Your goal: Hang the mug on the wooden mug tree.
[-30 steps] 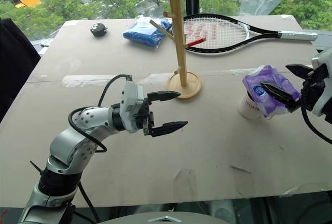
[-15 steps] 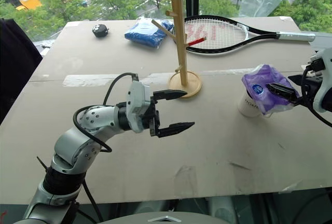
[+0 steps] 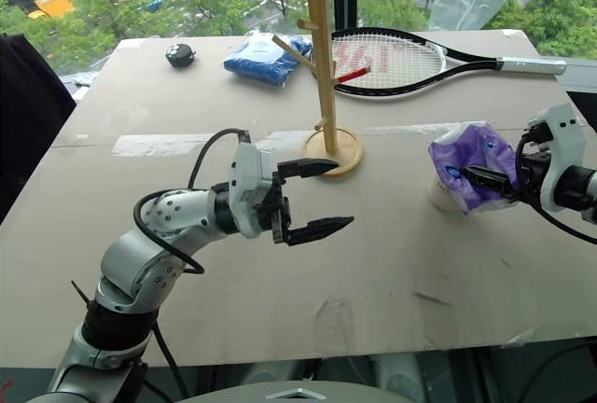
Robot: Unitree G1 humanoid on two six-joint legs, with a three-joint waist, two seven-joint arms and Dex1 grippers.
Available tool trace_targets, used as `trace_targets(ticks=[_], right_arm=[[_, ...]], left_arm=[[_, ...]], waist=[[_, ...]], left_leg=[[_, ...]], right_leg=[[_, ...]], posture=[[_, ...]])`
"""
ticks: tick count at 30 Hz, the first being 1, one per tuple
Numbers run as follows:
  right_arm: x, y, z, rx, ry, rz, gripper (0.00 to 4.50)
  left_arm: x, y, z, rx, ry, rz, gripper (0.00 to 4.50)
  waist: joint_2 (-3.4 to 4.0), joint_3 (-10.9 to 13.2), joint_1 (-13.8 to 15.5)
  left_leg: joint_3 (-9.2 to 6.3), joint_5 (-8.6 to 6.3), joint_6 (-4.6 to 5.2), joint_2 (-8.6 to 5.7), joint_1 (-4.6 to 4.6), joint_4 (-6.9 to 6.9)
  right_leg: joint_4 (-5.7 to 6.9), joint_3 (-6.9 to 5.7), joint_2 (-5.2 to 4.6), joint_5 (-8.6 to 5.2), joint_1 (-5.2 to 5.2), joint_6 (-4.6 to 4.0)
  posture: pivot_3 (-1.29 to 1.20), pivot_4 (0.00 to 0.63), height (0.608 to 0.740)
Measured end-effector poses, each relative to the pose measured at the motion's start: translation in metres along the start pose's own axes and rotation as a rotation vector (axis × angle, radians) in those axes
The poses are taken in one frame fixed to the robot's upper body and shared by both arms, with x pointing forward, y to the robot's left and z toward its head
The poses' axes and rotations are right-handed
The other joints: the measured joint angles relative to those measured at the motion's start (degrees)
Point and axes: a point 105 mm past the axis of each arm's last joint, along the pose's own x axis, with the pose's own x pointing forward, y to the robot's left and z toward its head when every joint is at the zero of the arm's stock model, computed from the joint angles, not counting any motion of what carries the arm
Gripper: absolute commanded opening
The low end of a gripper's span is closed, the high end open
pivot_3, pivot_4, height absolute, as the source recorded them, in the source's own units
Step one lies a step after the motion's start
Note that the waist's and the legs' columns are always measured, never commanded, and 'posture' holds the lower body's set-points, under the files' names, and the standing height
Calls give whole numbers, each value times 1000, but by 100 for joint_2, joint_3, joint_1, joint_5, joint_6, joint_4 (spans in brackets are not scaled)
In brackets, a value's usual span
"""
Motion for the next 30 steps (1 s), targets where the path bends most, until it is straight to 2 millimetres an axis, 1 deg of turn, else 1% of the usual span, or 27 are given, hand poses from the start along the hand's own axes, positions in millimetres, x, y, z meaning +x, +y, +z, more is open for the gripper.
trace_targets(ticks=[2, 6, 7, 8, 11, 23, 30], right_arm=[[1, 1, 0, -7, -1, 7, 3608], [1, -1, 1, -19, -2, -3, 1913], [1, -1, 2, -22, -5, -5, 1554], [1, -1, 3, -25, -9, -8, 1086], [1, -1, 2, -25, -10, -6, 98], [-1, -1, 6, -10, -33, -1, 61], [-17, -3, 26, 42, -123, 17, 61]], left_arm=[[0, 0, 3, -2, -18, -5, 4500], [0, 1, 5, -2, -26, -2, 4500], [0, 1, 5, -3, -27, -2, 4500], [0, 1, 5, -3, -27, -2, 4500], [0, 1, 5, -4, -29, -2, 4500], [2, 1, 8, 2, -42, -8, 4500], [4, 1, 10, 4, -51, -14, 4500]], waist=[[0, 0, -1], [-1, -1, -4], [-1, -2, -5], [-2, -2, -6], [-2, -3, -6], [-2, -3, -3], [-2, -3, 5]], left_leg=[[0, 0, 0, 0, 0, 0], [1, 0, 0, 0, 1, 1], [1, 0, 0, 0, 2, 1], [1, 0, 0, 0, 2, 1], [1, 0, 0, 0, 2, 1], [3, 0, 0, 0, 1, 3], [5, 0, 0, 0, -1, 2]], right_leg=[[0, 0, 0, 0, 0, 0], [0, 1, 0, 1, 0, 0], [1, 1, 1, 1, 0, 0], [2, 1, 1, 1, 0, 0], [3, 1, 1, 1, 1, 0], [3, 2, 1, 2, 0, -1], [2, 4, 0, 2, -1, -1]], posture=[[0, 150, 740], [0, 150, 740], [0, 150, 740], [0, 150, 740], [0, 150, 740], [0, 150, 740], [0, 150, 740]])
